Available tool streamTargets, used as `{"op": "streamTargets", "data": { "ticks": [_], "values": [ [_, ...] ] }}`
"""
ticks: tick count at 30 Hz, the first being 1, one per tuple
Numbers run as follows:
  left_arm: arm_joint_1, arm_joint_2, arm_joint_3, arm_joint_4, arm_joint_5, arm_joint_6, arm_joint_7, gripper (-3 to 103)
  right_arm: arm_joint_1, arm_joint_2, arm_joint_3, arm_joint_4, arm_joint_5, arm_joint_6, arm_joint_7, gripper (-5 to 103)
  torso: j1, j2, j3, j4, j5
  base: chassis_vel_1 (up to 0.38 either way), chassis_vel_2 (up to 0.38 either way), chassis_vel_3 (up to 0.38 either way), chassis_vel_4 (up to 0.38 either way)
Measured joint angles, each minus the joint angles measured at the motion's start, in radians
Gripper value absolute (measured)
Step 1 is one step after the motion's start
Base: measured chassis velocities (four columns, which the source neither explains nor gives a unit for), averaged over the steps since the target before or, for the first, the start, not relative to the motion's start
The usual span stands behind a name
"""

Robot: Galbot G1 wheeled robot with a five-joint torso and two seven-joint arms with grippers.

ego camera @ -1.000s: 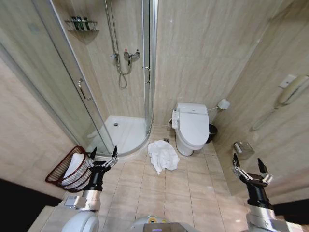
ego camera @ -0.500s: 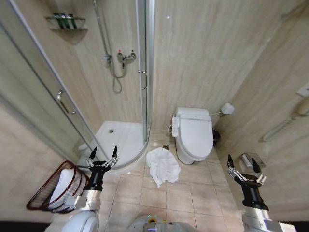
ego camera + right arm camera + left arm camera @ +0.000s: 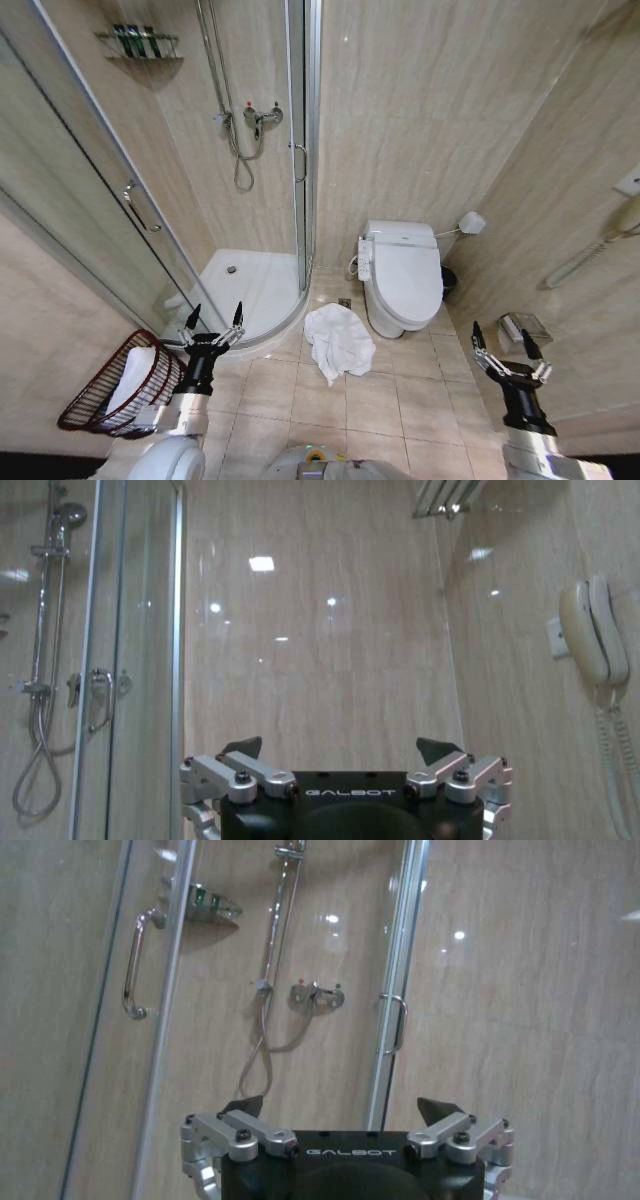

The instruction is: Discard the used towel into the hamper.

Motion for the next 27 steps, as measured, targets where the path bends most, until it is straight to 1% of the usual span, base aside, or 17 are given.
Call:
{"op": "streamTargets", "data": {
  "ticks": [4,6,9,10,14,16,17,18,19,20,22,23,27],
  "values": [
    [0.000,0.000,0.000,0.000,0.000,0.000,0.000,100,0.013,-0.017,-0.008,-0.045,0.010,-0.005,0.002,100,-0.017,-0.033,-0.018,-0.0001,-0.0004,0.000,0.000,0.000,0.000],
    [0.000,0.000,0.000,0.000,0.000,0.000,0.000,100,0.021,-0.021,-0.014,-0.064,0.012,-0.003,0.002,100,-0.020,-0.040,-0.021,-0.0001,-0.0004,0.000,0.000,0.000,0.000],
    [0.000,0.000,0.000,0.000,0.000,0.000,0.000,100,0.059,-0.037,-0.034,-0.161,0.012,0.008,0.002,100,-0.030,-0.063,-0.034,0.0000,0.0001,0.000,0.000,0.000,0.000],
    [0.000,0.000,0.000,0.000,0.000,0.000,0.000,100,0.059,-0.037,-0.034,-0.161,0.012,0.008,0.002,100,-0.030,-0.063,-0.034,0.0000,0.0001,0.000,0.000,0.000,0.000],
    [0.000,0.000,0.000,0.000,0.000,0.000,0.000,100,0.108,-0.061,-0.065,-0.330,0.031,0.025,0.009,100,-0.046,-0.096,-0.051,0.0002,0.0000,0.000,0.000,0.000,0.000],
    [0.000,0.000,0.000,0.000,0.000,0.000,0.000,100,0.112,-0.062,-0.067,-0.346,0.030,0.029,0.009,100,-0.047,-0.099,-0.053,0.0001,0.0001,0.000,0.000,0.000,0.000],
    [0.000,0.000,0.000,0.000,0.000,0.000,0.000,100,0.124,-0.067,-0.074,-0.399,0.020,0.046,0.008,100,-0.052,-0.110,-0.058,0.0001,0.0003,0.000,0.000,0.000,0.000],
    [0.000,0.000,0.000,0.000,0.000,0.000,0.000,100,0.126,-0.069,-0.081,-0.429,0.011,0.060,0.006,100,-0.056,-0.118,-0.063,0.0000,-0.0004,0.000,0.000,0.000,0.000],
    [0.000,0.000,0.000,0.000,0.000,0.000,0.000,100,0.126,-0.069,-0.081,-0.429,0.011,0.060,0.006,100,-0.056,-0.118,-0.063,0.0000,-0.0004,0.000,0.000,0.000,0.000],
    [0.000,0.000,0.000,0.000,0.000,0.000,0.000,100,0.124,-0.067,-0.089,-0.446,0.004,0.069,0.004,100,-0.060,-0.126,-0.067,0.0000,0.0002,0.000,0.000,0.000,0.000],
    [0.000,0.000,0.000,0.000,0.000,0.000,0.000,100,0.113,-0.054,-0.101,-0.454,-0.006,0.078,0.000,100,-0.066,-0.141,-0.075,0.0000,-0.0003,0.000,0.000,0.000,0.000],
    [0.000,0.000,0.000,0.000,0.000,0.000,0.000,100,0.113,-0.054,-0.101,-0.454,-0.006,0.078,0.000,100,-0.066,-0.141,-0.075,0.0000,-0.0003,0.000,0.000,0.000,0.000],
    [0.000,0.000,0.000,0.000,0.000,0.000,0.000,100,0.100,-0.029,-0.119,-0.449,-0.024,0.081,-0.007,100,-0.080,-0.169,-0.091,0.0000,-0.0002,0.000,0.000,0.000,0.000]
  ]
}}
